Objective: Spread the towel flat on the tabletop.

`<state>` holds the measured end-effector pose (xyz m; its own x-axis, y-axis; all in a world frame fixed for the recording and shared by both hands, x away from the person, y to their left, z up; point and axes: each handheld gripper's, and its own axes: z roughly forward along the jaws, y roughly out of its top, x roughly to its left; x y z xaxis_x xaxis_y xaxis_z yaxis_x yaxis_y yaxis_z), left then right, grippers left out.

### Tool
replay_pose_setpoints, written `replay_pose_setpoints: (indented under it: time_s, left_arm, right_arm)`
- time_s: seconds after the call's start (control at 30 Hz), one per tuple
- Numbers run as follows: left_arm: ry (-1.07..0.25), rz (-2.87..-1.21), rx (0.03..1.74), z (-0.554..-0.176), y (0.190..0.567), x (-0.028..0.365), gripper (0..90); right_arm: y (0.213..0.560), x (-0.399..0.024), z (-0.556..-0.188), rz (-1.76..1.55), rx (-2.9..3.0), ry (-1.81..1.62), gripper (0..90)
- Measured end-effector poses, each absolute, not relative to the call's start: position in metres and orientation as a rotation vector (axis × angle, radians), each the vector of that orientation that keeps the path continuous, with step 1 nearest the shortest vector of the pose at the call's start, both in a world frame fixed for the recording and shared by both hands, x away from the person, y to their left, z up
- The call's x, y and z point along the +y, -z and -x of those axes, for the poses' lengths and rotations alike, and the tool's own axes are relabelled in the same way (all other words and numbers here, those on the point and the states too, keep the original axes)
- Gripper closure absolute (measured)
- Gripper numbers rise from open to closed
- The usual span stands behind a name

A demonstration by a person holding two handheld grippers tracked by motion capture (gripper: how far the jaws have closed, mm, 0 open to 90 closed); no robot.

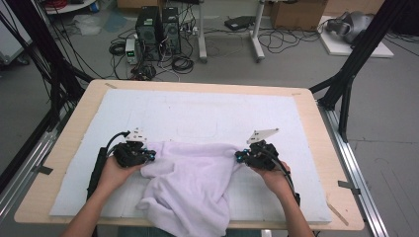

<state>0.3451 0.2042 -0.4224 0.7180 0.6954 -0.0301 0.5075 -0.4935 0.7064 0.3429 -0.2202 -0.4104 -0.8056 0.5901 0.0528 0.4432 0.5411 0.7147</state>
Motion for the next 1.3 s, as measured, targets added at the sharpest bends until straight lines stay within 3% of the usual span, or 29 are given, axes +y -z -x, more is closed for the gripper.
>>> replay_pose_setpoints:
  time_s: [0.2,0.23,0.43,0.5,0.53,0.6,0.83,1.3]
  left_arm:
    - [-0.416,-2.139,0.929,-0.373,0.388,0.201,86.8]
    - [-0.435,-2.132,0.931,-0.380,0.378,0.200,86.8]
    - [-0.681,-2.119,0.936,-0.434,0.315,0.186,86.8]
    - [-0.769,-2.060,0.959,-0.449,0.303,0.182,82.0]
    - [-0.767,-2.038,0.985,-0.454,0.303,0.181,59.4]
    - [-0.682,-2.075,0.999,-0.460,0.311,0.180,55.0]
    - [-0.553,-2.099,0.958,-0.427,0.352,0.198,52.6]
    - [-0.389,-2.094,0.790,-0.323,0.386,0.204,47.2]
  right_arm:
    - [0.380,-0.230,-0.366,-0.853,2.545,-1.126,86.5]
    - [0.363,-0.233,-0.377,-0.853,2.509,-1.104,86.7]
    - [0.312,-0.236,-0.413,-0.858,2.412,-1.038,86.9]
    - [0.297,-0.236,-0.432,-0.890,2.327,-1.008,81.5]
    - [0.296,-0.233,-0.448,-0.959,2.287,-0.999,66.8]
    - [0.299,-0.231,-0.452,-0.991,2.308,-0.997,64.2]
    - [0.340,-0.211,-0.432,-0.907,2.453,-1.045,59.6]
    - [0.385,-0.214,-0.334,-0.793,2.555,-1.197,52.3]
